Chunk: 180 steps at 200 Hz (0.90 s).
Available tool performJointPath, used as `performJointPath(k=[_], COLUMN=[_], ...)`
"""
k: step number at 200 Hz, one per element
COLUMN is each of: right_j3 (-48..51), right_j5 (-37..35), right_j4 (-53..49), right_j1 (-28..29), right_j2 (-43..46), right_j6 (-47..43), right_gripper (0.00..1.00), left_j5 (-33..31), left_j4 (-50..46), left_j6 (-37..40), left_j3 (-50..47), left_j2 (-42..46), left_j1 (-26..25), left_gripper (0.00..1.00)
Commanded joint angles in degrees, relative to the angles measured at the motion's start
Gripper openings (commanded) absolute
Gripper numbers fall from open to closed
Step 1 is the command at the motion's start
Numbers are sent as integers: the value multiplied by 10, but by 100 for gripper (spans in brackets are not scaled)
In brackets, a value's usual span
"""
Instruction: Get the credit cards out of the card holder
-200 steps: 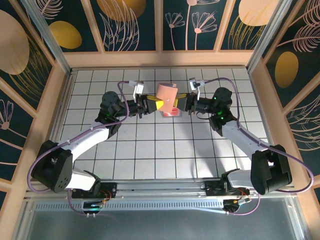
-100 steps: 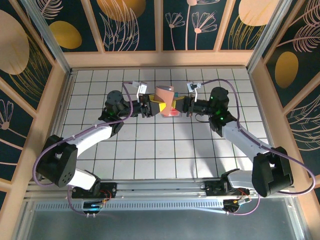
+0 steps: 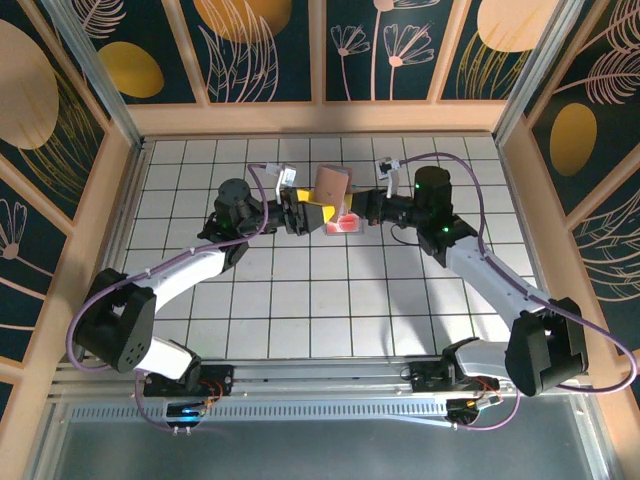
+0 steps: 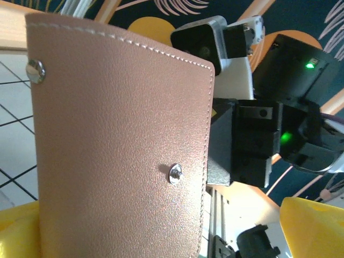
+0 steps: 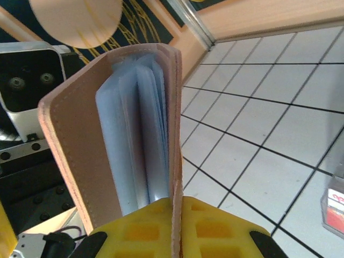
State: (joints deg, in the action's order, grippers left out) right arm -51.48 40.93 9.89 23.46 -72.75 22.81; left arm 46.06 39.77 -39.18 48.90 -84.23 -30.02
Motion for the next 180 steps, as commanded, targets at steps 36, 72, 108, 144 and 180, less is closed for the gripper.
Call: performJointPath(k=[36, 72, 108, 144, 180], right_j3=[-91, -119, -125, -132, -134], right_j5=[-98, -125, -132, -125, -131], right_j4=[-129, -165, -169, -166, -167], right_j1=[43, 62, 67, 73, 75], right_j2=[0, -14, -20, -25, -22], right_j6=[-52, -65, -70, -74, -76], right_gripper=[0, 0, 0, 0, 0], left_j5=[-57, -45, -57, -84, -99], left_j4=[-40, -19, -35, -64, -86], left_j6=[49, 38, 47, 64, 75], left_j3=[28, 36, 36, 37, 40], left_j2=[-14, -31, -24, -20, -17], left_j1=[-3, -4, -4, -4, -4], left_gripper=[99, 99, 99, 99, 95])
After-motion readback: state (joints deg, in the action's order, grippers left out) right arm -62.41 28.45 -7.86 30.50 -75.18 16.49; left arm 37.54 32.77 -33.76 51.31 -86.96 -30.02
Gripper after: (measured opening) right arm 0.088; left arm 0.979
